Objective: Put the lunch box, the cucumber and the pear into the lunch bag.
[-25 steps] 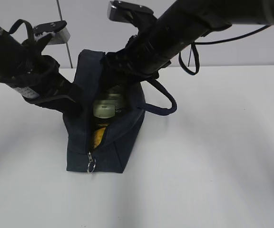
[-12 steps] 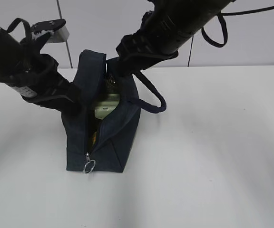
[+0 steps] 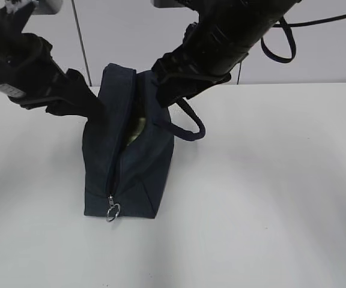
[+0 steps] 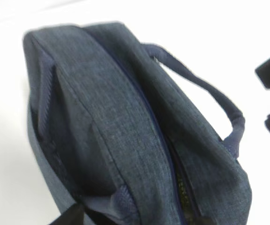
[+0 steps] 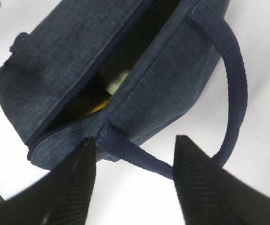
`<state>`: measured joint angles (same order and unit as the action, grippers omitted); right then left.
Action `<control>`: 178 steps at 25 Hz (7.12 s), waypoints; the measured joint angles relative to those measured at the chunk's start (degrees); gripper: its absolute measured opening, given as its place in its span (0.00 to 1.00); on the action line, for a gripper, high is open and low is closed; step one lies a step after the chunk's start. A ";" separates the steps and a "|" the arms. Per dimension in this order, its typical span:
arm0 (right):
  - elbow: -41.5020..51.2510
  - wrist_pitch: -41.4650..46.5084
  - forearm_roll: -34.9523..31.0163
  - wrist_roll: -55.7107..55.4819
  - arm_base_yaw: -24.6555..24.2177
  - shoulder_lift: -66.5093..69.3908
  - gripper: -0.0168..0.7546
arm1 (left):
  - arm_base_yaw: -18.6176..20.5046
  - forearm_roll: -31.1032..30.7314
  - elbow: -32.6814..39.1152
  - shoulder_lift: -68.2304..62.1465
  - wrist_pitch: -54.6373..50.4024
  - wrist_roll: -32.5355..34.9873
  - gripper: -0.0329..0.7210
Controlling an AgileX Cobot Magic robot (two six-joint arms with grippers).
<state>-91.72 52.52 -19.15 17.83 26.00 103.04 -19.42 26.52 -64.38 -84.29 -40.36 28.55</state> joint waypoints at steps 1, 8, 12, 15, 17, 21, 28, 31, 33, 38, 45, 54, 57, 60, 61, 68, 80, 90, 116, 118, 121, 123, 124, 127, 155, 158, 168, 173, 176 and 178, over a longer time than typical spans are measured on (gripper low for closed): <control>0.58 -0.16 0.10 -0.12 0.00 -0.37 0.55 | 0.00 0.59 1.51 1.48 1.56 0.92 0.61; 23.67 -27.36 0.21 0.32 0.66 -14.25 0.46 | 0.00 5.68 16.64 12.28 15.99 7.99 0.62; 43.75 -48.74 -1.48 0.88 1.81 -23.59 0.44 | 0.00 6.48 24.00 17.23 23.29 9.64 0.62; 51.48 -55.77 -1.58 1.02 1.81 -25.90 0.44 | 0.00 6.67 26.82 19.32 24.82 12.87 0.62; 53.18 -56.90 -1.58 1.02 1.81 -26.04 0.44 | 0.00 6.67 27.61 20.03 25.07 13.61 0.62; 53.55 -60.40 -1.58 1.02 1.90 -26.04 0.41 | 0.00 6.67 27.66 20.64 25.72 14.01 0.60; 54.80 -64.11 3.04 0.45 2.35 -25.43 0.36 | 0.00 6.67 27.66 21.31 25.67 14.06 0.59; 59.14 -73.31 13.56 -6.78 4.56 -24.42 0.36 | -0.23 6.67 27.66 21.41 25.67 15.42 0.58; 62.29 -79.71 24.40 -16.07 6.13 -22.72 0.36 | -1.21 6.67 27.74 21.41 26.14 16.27 0.58; 64.39 -90.94 39.88 -27.69 7.87 -13.08 0.38 | -5.14 6.67 28.87 21.41 29.90 16.61 0.58; 63.98 -97.57 45.87 -33.12 8.79 -1.67 0.54 | -7.10 6.82 32.80 21.41 33.09 16.78 0.58; 56.99 -98.33 45.62 -33.75 14.23 5.20 0.56 | -7.10 7.09 33.37 21.52 35.26 16.78 0.58; 55.31 -97.80 44.34 -33.78 14.36 7.06 0.56 | -7.10 7.14 33.37 21.62 35.26 16.78 0.58; 53.29 -96.64 43.10 -33.78 14.36 8.94 0.56 | -7.10 7.21 33.37 22.35 35.33 16.78 0.58; 52.37 -95.90 42.94 -33.78 14.36 9.46 0.56 | -7.10 7.21 33.37 22.86 35.33 16.78 0.58; 47.13 -93.06 41.67 -34.07 14.36 12.76 0.56 | -7.10 7.38 33.37 24.67 35.44 16.78 0.58; 45.63 -92.17 41.62 -34.10 14.59 13.21 0.56 | -7.10 8.19 33.37 24.91 35.50 16.78 0.57; 42.13 -90.84 44.05 -36.62 14.63 14.61 0.56 | -7.10 8.23 33.37 24.91 35.50 16.78 0.55; 41.20 -87.98 46.45 -39.19 15.38 15.52 0.49 | -7.10 8.39 33.37 24.91 36.24 16.78 0.54; 41.20 -87.85 46.45 -38.85 15.38 15.52 0.49 | -7.10 8.39 33.37 24.91 36.24 16.78 0.54; 41.20 -87.85 45.78 -37.89 15.38 15.52 0.48 | -7.10 8.39 33.37 24.91 36.28 16.78 0.54; 41.20 -87.85 45.12 -37.48 15.38 15.52 0.48 | -7.10 8.39 33.37 24.91 36.28 16.78 0.54; 41.20 -87.85 45.01 -37.26 15.38 15.52 0.48 | -7.10 8.39 33.37 24.91 36.28 16.78 0.54; 41.20 -87.73 44.78 -37.01 15.38 15.52 0.48 | -7.10 8.39 33.37 24.91 36.28 16.78 0.53; 41.20 -87.05 42.12 -34.45 15.38 15.32 0.35 | -7.10 8.43 33.37 24.91 36.28 16.78 0.52; 41.20 -87.05 42.12 -34.44 15.38 14.80 0.35 | -7.10 8.43 33.37 24.91 36.28 16.78 0.52; 41.20 -86.46 41.78 -34.19 15.38 14.80 0.28 | -7.10 8.43 33.37 24.91 36.28 16.78 0.52; 41.20 -85.68 40.37 -32.59 15.48 14.68 0.03 | -7.10 8.46 33.37 24.91 36.28 16.78 0.52; 41.20 -83.97 40.37 -32.37 15.48 14.05 0.02 | -7.10 8.46 33.37 24.91 36.28 16.78 0.52; 41.20 -82.31 40.37 -32.25 15.48 13.14 0.02 | -7.10 8.46 33.37 24.91 36.28 16.78 0.52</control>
<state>-50.52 -29.79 21.22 -14.41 41.48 116.18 -26.52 34.98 -31.01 -59.38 -4.08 45.33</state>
